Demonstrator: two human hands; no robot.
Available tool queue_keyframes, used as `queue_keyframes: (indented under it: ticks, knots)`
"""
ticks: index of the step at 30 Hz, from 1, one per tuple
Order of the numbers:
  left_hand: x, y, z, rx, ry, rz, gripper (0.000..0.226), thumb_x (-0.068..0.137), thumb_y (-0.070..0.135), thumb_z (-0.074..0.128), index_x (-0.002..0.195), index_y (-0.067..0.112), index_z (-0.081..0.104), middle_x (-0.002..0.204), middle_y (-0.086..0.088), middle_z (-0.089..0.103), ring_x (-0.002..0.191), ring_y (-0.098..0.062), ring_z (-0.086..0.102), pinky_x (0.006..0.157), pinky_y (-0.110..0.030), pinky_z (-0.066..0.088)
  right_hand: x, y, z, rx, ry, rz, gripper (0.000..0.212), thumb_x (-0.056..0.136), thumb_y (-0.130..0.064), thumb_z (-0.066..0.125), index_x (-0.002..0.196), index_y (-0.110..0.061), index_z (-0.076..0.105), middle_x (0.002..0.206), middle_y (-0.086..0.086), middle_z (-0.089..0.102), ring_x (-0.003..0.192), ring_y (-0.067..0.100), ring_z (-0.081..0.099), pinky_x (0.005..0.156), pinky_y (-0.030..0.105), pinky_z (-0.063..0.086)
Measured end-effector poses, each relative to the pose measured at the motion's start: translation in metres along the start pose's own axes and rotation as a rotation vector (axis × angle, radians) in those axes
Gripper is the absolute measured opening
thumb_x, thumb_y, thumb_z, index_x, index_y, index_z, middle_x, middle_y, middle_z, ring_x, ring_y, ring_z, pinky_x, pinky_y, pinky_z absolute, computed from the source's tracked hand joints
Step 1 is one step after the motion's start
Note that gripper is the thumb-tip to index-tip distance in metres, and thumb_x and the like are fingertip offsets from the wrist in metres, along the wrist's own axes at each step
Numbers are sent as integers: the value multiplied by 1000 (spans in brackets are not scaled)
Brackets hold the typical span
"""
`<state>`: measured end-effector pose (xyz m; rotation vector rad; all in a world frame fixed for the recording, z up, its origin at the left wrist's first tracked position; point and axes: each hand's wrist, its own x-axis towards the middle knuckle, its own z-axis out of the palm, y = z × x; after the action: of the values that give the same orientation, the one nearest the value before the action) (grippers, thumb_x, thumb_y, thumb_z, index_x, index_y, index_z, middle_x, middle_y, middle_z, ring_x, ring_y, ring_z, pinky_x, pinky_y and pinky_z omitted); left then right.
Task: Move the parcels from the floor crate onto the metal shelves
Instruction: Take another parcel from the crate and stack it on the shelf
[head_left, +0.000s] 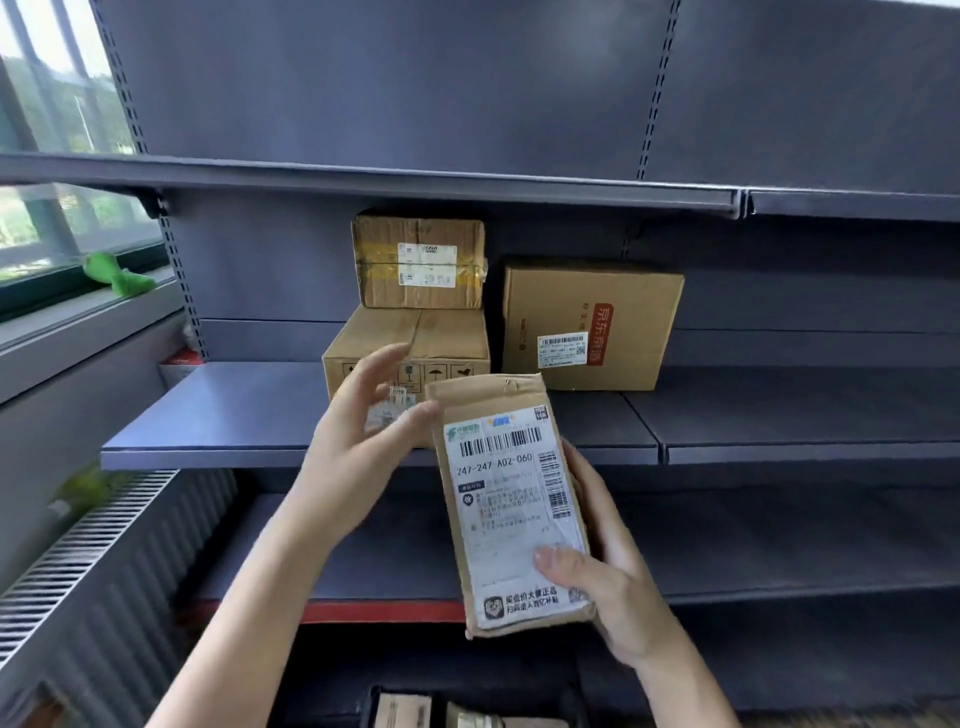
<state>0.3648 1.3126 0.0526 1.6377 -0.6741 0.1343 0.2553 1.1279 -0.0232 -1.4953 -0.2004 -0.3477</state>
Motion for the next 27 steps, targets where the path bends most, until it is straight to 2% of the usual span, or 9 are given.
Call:
queue_keyframes:
  ticks: [5,8,11,14,17,20,23,25,27]
  knots:
    - [47,34,-9,275,-462,-46,52,60,60,60,110,49,53,120,12,56,109,-5,54,90,-27,46,8,-22,-13,-148,-229,67,78,69,-27,73,136,-43,36,134,0,54,124,26,50,97,48,46]
    - [52,33,-6,239,-719,-169,57,62,60,61,116,43,55,110,15,63,101,-4,62,86,-25,50,8,-34,-21,-210,-285,87,78,69,-25,72,137,-40,36,133,0,54,124,28,50,97,51,46]
    - [48,22,2,73,-831,-227,62,61,54,66,118,32,55,112,2,70,104,-18,66,89,-35,53,6,-44,-37,-251,-282,103,78,67,-26,72,136,-42,38,136,-1,52,125,25,49,99,51,44]
    - [45,16,19,-54,-807,-221,50,64,45,67,110,30,59,110,-6,70,101,-26,67,84,-40,55,7,-54,-55,-296,-286,125,80,65,-27,73,135,-43,39,135,-1,52,125,23,49,99,49,45]
    - [48,11,39,-119,-723,-191,56,62,43,68,115,28,56,103,-4,72,95,-24,69,74,-34,56,12,-61,-78,-383,-230,85,83,60,-38,77,131,-52,38,137,-21,46,127,10,46,102,40,44]
    - [54,7,58,-211,-589,-145,53,63,38,68,114,24,57,99,-4,73,91,-22,70,67,-31,56,17,-64,-106,-442,17,-9,79,57,-61,73,127,-60,37,135,-33,42,126,-4,42,106,39,37]
    - [63,3,82,-342,-381,-93,36,70,29,64,105,24,59,93,-1,74,84,-16,70,60,-25,54,19,-55,-133,-272,318,-99,73,54,-61,72,120,-64,41,140,-18,43,126,6,45,106,48,37]
    - [67,0,102,-398,-267,-55,33,72,28,62,105,23,59,93,0,74,85,-14,70,61,-24,54,23,-48,-147,-192,351,-92,73,55,-56,70,121,-62,40,141,-8,41,124,11,49,104,52,39]
    - [69,-2,125,-405,-186,-7,40,71,30,64,110,23,57,98,1,73,90,-13,68,69,-23,54,29,-44,-157,-159,273,-72,80,54,-54,71,126,-58,35,138,-9,45,117,7,54,99,44,45]
